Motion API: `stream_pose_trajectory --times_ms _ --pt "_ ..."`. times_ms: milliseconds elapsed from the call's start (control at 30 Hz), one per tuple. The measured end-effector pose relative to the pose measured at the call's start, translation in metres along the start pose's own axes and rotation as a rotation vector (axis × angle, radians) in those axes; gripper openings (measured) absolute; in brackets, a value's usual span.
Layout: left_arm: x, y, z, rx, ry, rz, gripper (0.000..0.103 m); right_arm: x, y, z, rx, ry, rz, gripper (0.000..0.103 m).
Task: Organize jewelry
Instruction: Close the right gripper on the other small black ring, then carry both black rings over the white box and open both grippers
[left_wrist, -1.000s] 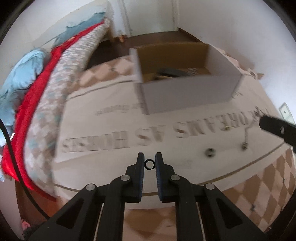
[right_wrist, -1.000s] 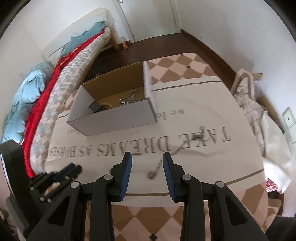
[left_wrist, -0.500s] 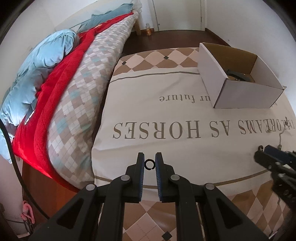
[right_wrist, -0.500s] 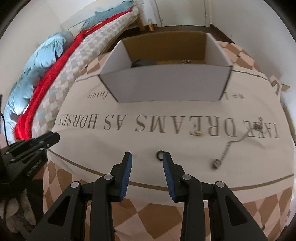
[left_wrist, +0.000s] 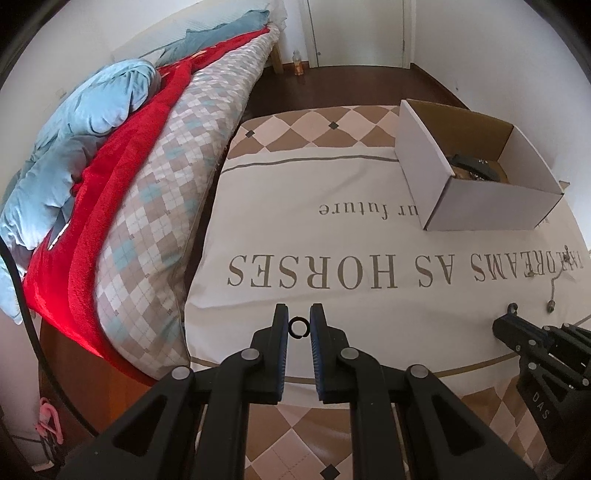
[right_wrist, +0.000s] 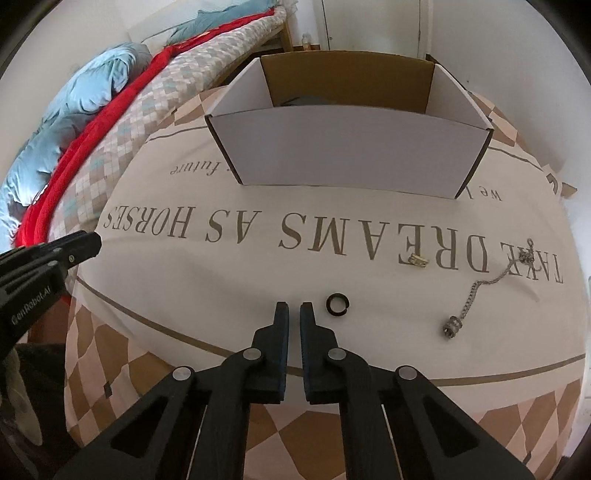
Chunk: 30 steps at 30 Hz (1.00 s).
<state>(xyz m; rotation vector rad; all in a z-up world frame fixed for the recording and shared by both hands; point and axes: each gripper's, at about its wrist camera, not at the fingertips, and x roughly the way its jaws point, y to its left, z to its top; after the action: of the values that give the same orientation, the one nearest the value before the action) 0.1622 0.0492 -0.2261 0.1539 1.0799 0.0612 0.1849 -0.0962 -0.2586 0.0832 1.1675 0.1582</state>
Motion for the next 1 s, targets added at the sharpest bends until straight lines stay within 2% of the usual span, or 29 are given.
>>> stream_pose_trajectory --times_ms 200,267,333,600,833,867,933,1000 --pt "-0.005 0.002 0.003 -0.011 -0.008 -0.009 0.009 -0.016 -0.006 0.006 0.045 -0.030 0.027 0.009" --pt "-0.005 0.000 0.005 -0.013 -0.012 -0.015 0.009 -0.029 -0.015 0.012 0.068 -0.068 0.036 0.020" --pt "-0.006 -0.002 0.007 -0.014 -0.014 -0.021 0.009 -0.027 -0.019 0.015 0.064 -0.053 0.020 0.029" --pt "-0.005 -0.007 0.012 -0.021 -0.017 -0.049 0.009 -0.003 -0.025 0.011 0.054 0.014 -0.007 0.030" --pt "-0.004 -0.004 0.011 -0.022 -0.013 -0.052 0.009 -0.002 -0.020 0.007 0.034 -0.005 -0.029 0.029" --pt "-0.004 -0.004 0.011 -0.025 -0.012 -0.053 0.009 -0.002 -0.019 0.006 0.026 -0.009 -0.031 0.028" --pt "-0.005 -0.004 0.011 -0.025 -0.013 -0.052 0.009 -0.001 -0.015 0.004 0.002 -0.012 -0.033 0.012" --pt "-0.006 -0.005 0.011 -0.026 -0.014 -0.057 0.009 -0.003 -0.014 0.001 -0.008 -0.021 -0.031 0.012"
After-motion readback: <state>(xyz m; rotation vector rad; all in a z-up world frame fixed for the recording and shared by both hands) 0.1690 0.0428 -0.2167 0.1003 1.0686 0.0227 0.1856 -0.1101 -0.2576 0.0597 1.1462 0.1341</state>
